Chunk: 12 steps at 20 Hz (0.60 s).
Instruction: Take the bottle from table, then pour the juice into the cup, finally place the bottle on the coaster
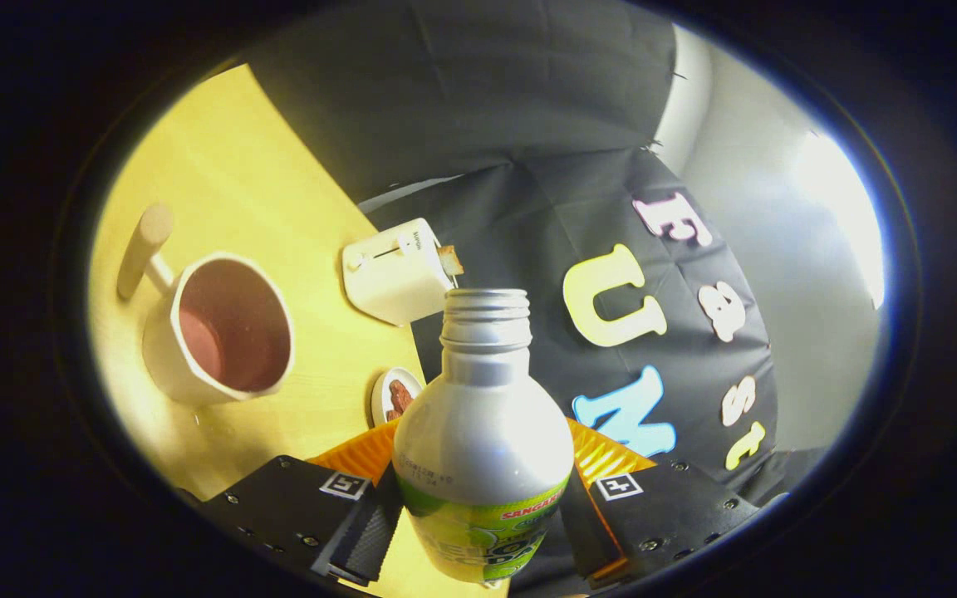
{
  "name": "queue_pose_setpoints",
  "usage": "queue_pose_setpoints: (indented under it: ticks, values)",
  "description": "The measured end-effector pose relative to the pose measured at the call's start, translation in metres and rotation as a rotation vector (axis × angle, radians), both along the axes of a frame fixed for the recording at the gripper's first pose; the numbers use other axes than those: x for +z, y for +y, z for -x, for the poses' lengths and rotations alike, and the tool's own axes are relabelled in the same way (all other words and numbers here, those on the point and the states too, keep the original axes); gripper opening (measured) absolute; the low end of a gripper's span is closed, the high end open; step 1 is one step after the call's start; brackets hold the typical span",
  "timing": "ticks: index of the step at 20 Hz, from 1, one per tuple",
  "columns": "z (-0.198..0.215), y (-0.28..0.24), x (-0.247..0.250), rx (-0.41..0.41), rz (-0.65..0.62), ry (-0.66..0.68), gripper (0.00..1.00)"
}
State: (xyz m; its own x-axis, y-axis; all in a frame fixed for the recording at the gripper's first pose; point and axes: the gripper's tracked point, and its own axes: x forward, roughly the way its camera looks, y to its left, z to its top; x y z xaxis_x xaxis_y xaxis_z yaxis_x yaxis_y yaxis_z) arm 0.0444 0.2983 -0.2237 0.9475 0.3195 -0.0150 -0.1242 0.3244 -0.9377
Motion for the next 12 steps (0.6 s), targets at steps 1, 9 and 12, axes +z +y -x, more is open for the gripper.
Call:
queue_pose_setpoints:
  ticks: [1, 9, 12]
  values:
    - [0.0024, -0.0014, 0.0049, -0.009, -0.038, -0.003, 0.83]
    - [0.0002, -0.0094, 0.0049, -0.051, -0.397, 0.153, 0.82]
    - [0.0033, -0.0038, 0.0035, -0.028, -0.542, 0.237, 0.83]
